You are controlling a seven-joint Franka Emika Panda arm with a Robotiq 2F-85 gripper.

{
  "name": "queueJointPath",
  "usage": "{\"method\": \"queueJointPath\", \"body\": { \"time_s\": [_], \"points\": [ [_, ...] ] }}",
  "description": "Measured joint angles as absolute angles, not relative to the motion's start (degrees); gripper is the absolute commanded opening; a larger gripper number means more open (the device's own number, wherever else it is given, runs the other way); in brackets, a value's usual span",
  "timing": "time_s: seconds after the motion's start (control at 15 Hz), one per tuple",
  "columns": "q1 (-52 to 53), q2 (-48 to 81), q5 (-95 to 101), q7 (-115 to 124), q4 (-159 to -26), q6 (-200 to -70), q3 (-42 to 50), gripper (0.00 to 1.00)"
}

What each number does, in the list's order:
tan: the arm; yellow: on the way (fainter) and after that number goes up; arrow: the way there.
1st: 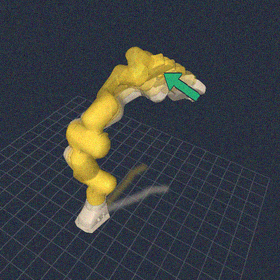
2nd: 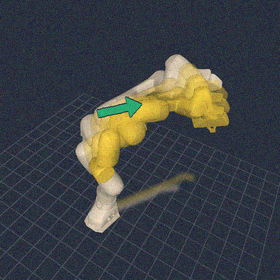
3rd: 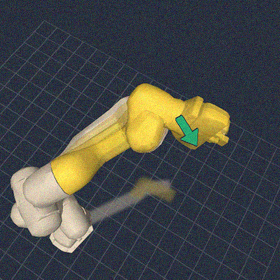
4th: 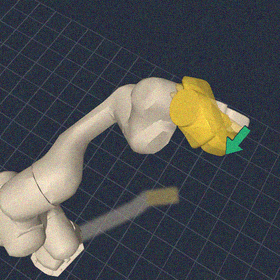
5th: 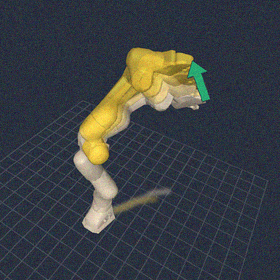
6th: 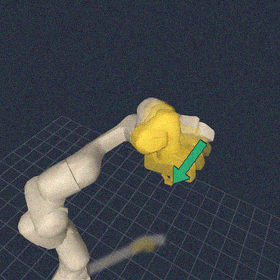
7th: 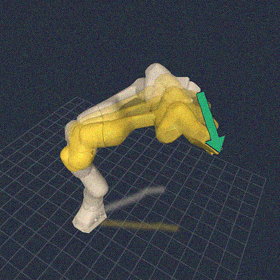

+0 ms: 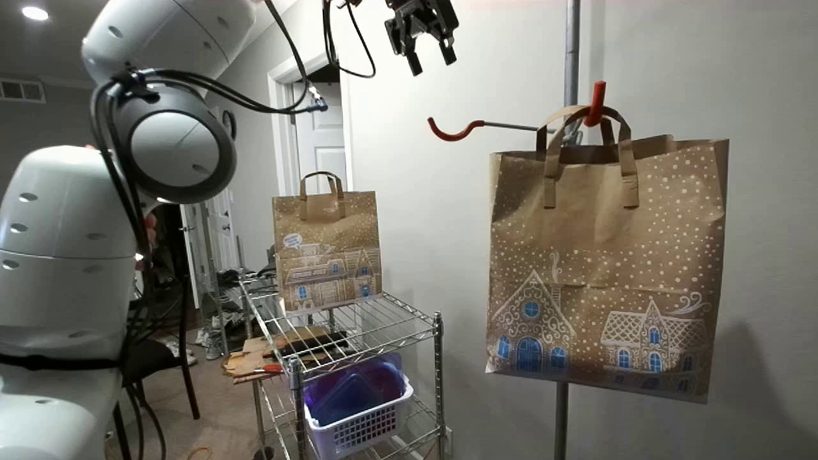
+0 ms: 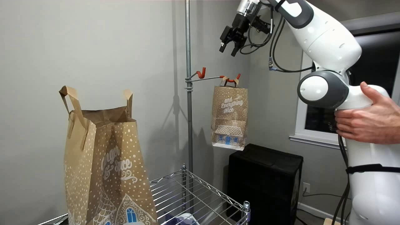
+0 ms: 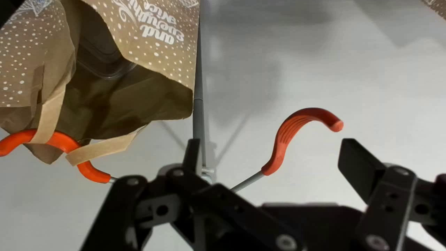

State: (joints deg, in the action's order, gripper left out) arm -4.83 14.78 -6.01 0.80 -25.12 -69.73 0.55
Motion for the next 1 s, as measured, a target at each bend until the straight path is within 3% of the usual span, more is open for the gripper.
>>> {"method": "queueJointPath", "body": {
  "time_s": [1.0],
  "points": [
    [-6.22, 11.17, -8.86, -2.35, -22.67, -59.63, -0.23, 1.0]
  ]
}}
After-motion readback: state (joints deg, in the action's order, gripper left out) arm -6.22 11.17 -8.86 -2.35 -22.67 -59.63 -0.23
